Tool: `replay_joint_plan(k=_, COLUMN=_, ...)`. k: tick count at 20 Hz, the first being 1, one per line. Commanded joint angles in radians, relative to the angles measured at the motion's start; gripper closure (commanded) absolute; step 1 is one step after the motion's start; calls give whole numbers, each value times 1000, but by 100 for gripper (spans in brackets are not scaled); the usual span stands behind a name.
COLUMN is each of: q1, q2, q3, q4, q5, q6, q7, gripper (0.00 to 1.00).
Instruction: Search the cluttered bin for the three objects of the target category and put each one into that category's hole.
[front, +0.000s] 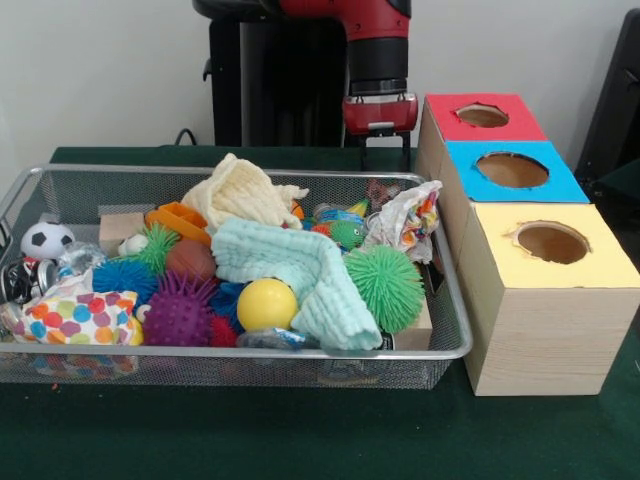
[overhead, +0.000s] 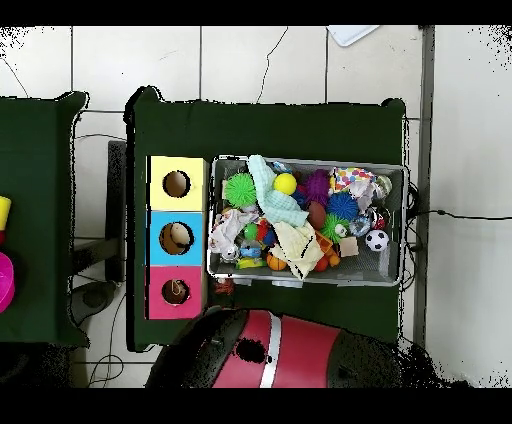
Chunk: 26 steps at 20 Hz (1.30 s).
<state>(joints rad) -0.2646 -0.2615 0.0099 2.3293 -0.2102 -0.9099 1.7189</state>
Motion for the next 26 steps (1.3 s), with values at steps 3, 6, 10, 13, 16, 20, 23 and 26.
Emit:
replay_joint_plan(k=3, q1=24, q2=77, q3=89, q4=-156, q5=68, q6=-109, q7=292, gripper=0)
replay_joint_plan(k=6, q1=30, q2=78, q3=78, q4=-158, q5=73, q6=-119, q7=284, gripper=0)
replay_joint_plan(k=10, q1=37, q2=81, q3=59, q4=-159, q5=69, q6=-129, q7=268, gripper=0)
replay_joint_plan(k=13, q1=40, q2=73, q3=47, q4=-152, q5=69, q6=-138, q7=260, gripper=0)
replay_joint_plan(k=16, q1=41, q2=51, q3=36, q4=-147, q5=66, q6=-121, q7=243, gripper=0)
replay_joint_plan(k=20, q1=42, q2=32, q3=19, q4=-150, q5=59, q6=-89, q7=216, gripper=0)
replay_joint_plan(k=23, q1=38, q2=21, q3=15, q4=-149, q5=55, q6=-60, q7=207, gripper=0)
replay_joint_plan(k=26, q1=28, q2=8, q3=19, q4=-142, q5=52, q6=-27, q7=208, gripper=0)
